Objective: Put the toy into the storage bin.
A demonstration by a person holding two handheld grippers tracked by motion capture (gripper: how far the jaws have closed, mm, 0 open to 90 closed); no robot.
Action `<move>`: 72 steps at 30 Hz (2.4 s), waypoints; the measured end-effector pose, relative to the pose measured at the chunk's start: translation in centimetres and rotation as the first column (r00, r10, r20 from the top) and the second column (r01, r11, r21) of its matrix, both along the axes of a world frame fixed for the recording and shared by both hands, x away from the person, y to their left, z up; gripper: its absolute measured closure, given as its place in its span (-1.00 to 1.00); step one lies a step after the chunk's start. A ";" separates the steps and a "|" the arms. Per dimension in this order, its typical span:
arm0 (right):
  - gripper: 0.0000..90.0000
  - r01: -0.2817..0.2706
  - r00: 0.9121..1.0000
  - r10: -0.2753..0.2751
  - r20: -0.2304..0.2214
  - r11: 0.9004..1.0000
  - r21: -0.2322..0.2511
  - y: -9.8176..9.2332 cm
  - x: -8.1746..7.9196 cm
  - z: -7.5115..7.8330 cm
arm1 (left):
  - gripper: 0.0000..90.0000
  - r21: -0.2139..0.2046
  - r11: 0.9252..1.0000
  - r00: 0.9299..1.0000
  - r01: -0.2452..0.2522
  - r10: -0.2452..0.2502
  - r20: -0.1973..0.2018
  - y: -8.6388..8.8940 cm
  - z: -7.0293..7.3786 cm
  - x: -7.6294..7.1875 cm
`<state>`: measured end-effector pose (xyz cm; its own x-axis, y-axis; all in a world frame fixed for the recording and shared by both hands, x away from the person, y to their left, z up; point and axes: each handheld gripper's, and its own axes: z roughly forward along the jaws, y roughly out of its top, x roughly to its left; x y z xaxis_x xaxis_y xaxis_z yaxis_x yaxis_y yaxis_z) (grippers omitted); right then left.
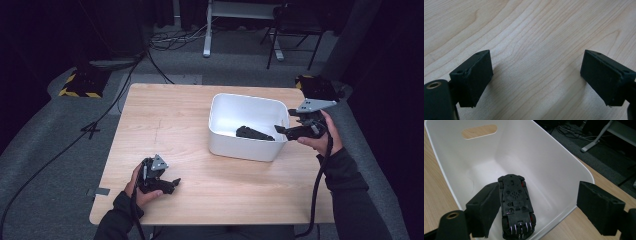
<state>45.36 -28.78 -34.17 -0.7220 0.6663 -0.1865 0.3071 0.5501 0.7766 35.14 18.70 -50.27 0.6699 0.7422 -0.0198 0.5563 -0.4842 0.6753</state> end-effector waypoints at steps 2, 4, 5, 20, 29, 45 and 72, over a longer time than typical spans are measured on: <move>-0.57 0.003 1.000 -0.003 0.007 1.000 0.005 -0.2 -0.1 0.0 | -0.75 0.000 1.000 1.000 0.001 -0.001 -0.003 0.0 0.0 0.0; -0.57 0.004 1.000 -0.004 0.018 1.000 0.007 -0.5 -0.3 0.1 | -0.75 0.000 1.000 1.000 0.001 -0.001 -0.003 0.0 0.0 0.0; -0.56 0.008 1.000 -0.009 0.020 1.000 0.017 -0.6 -0.4 0.1 | -0.75 0.001 1.000 1.000 0.003 -0.003 0.000 0.0 0.0 0.0; -0.56 0.050 0.998 -0.051 0.043 0.998 0.041 -2.5 -1.7 -0.1 | -0.75 0.000 1.000 1.000 0.001 -0.001 -0.003 0.0 0.0 0.0; -0.56 0.043 0.998 -0.045 0.052 0.998 0.049 -3.2 -2.4 -0.5 | -0.75 0.000 1.000 1.000 0.001 -0.001 -0.003 0.0 0.0 0.0; -0.56 0.039 0.997 -0.042 0.060 0.998 0.056 -4.3 -3.7 -1.4 | -0.75 0.000 1.000 1.000 0.001 -0.001 -0.003 0.0 0.0 0.0; -0.55 0.041 0.998 -0.042 0.045 0.999 0.027 -5.0 -5.1 -4.2 | -0.75 0.000 1.000 1.000 0.001 -0.001 -0.003 0.0 0.0 0.0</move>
<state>40.24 -33.74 -38.33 -0.6849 0.7005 -0.2007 0.2928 0.5168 0.8045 35.13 18.71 -50.26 0.6708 0.7414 -0.0215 0.5576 -0.4850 0.6736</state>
